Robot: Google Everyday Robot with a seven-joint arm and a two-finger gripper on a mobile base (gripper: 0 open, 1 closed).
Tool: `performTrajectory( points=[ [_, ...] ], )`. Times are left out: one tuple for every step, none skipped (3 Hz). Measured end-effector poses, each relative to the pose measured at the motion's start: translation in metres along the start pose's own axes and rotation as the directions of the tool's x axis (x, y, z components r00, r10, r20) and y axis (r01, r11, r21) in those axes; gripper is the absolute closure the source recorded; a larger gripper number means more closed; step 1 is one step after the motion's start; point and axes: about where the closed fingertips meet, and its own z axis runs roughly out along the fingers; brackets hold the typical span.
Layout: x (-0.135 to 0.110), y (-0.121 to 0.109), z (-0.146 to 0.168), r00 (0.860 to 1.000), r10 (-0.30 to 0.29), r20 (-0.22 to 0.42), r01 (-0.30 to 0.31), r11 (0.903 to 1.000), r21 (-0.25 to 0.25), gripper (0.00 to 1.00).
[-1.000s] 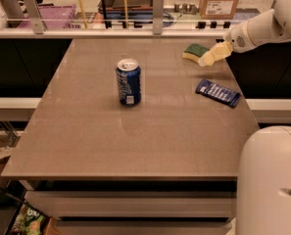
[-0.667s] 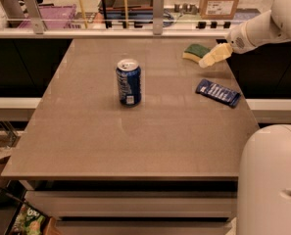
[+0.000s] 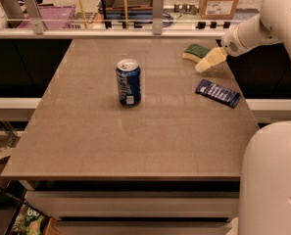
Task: Move sponge near pepsi can
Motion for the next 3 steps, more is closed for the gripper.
performTrajectory(
  points=[
    [0.0010, 0.0067, 0.0056, 1.000, -0.015, -0.009, 0.015, 0.9998, -0.010, 0.00],
    [0.0017, 0.0085, 0.0097, 1.000, -0.014, -0.011, 0.014, 0.9998, -0.016, 0.18],
    [0.0022, 0.0102, 0.0136, 1.000, -0.014, -0.013, 0.014, 0.9997, -0.022, 0.41]
  ],
)
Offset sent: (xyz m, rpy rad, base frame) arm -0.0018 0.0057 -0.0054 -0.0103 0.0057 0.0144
